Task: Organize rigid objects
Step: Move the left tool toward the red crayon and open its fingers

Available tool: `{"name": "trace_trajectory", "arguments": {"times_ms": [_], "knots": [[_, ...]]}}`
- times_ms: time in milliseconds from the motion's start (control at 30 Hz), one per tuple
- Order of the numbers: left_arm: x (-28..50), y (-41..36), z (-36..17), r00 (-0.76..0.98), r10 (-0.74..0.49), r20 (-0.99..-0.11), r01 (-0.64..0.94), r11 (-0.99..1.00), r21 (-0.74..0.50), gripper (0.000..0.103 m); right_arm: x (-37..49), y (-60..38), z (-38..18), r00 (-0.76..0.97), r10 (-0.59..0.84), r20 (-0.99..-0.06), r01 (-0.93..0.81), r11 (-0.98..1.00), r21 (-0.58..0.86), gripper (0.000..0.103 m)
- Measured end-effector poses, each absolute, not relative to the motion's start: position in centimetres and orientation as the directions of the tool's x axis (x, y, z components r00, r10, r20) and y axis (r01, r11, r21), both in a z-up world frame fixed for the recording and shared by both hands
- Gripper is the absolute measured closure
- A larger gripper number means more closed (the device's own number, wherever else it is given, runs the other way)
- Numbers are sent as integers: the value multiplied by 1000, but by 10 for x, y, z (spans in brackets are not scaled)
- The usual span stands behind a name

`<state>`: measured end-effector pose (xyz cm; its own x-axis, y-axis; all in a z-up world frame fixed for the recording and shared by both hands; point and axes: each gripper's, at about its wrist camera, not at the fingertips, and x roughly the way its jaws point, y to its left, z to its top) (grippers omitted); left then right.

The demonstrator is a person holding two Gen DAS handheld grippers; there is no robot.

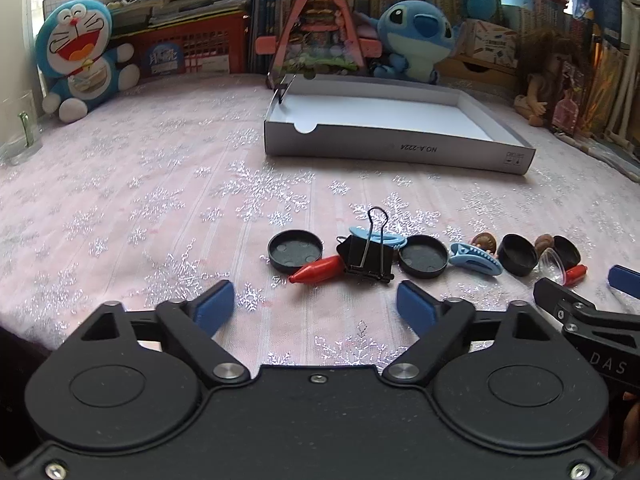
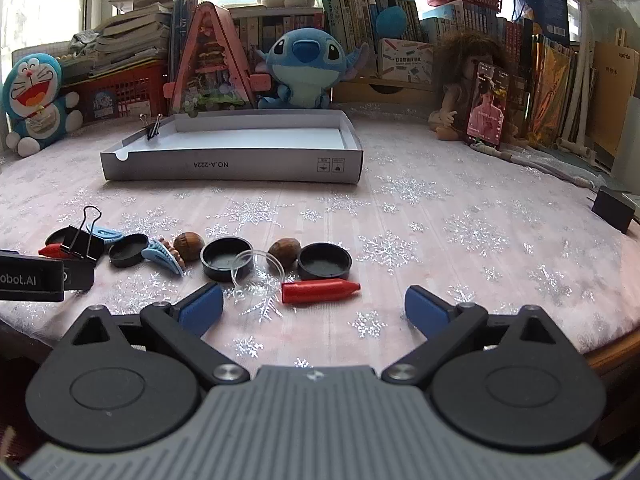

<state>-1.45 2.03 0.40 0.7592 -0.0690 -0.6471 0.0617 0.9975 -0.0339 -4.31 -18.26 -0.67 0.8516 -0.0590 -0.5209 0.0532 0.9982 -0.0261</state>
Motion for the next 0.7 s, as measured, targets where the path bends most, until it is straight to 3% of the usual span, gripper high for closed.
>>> {"name": "trace_trajectory", "arguments": {"times_ms": [233,433,700], "knots": [[-27,33,8,778,-144,-612,113,990,-89,58,-50,-193,-5,873,-9,-488,-9,999,-35,19],[-32,45,11,778,-181,-601,131,983,-127,78,-57,-203,-3,885,-6,-466,-6,1000,-25,39],[-19,49,5,782,-114,-613,85,993,-76,83,-55,-206,-5,878,4,-479,-27,999,-40,49]]}}
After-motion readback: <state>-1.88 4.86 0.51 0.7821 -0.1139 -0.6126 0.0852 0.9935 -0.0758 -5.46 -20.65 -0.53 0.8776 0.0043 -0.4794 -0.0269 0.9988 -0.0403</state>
